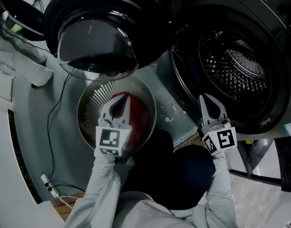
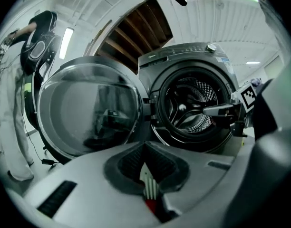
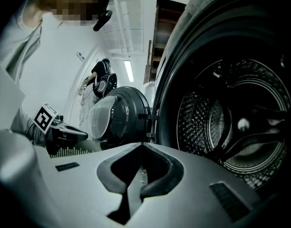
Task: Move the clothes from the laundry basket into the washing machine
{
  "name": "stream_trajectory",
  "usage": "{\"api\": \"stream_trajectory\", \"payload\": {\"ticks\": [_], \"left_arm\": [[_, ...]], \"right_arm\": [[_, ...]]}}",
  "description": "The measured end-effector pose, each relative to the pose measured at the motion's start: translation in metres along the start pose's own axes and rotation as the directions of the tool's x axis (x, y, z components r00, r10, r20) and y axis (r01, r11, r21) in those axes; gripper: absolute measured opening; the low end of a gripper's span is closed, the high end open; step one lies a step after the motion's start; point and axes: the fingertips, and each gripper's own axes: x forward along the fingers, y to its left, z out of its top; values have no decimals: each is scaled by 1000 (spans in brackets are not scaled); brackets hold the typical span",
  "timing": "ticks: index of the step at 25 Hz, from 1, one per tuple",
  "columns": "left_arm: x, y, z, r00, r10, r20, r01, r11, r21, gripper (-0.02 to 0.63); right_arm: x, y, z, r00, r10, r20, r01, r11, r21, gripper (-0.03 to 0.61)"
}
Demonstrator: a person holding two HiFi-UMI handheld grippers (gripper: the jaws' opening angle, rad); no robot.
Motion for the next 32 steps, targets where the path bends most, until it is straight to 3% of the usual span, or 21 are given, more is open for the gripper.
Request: {"api": "stream_trajectory", "payload": {"ticks": [7,18,24,31,32], "left_arm": [[11,5,-12,1000,-7,-20,7,1000,0,18],[18,23,-44,991,-22,-131,21,1000,-10,18],[20,38,-77,968,-32,-248,19,998,-55,20],[29,38,-123,928,-125,-352,67,983,-170,23],[31,36,-130,917,-148,-371,83,979,-184,59]], "right_arm": [[4,-2,-4,1000,-6,-15,5,1000,-27,17],[36,30,-9,994,102,-41,-105,991,-80,17],[43,53,-9,978,164,-128,-182,973,-143,17],[52,70,3,971,222,-92,-237,948,-210,17],[52,72,3,970,224,-92,-239,948,-212,18]]}}
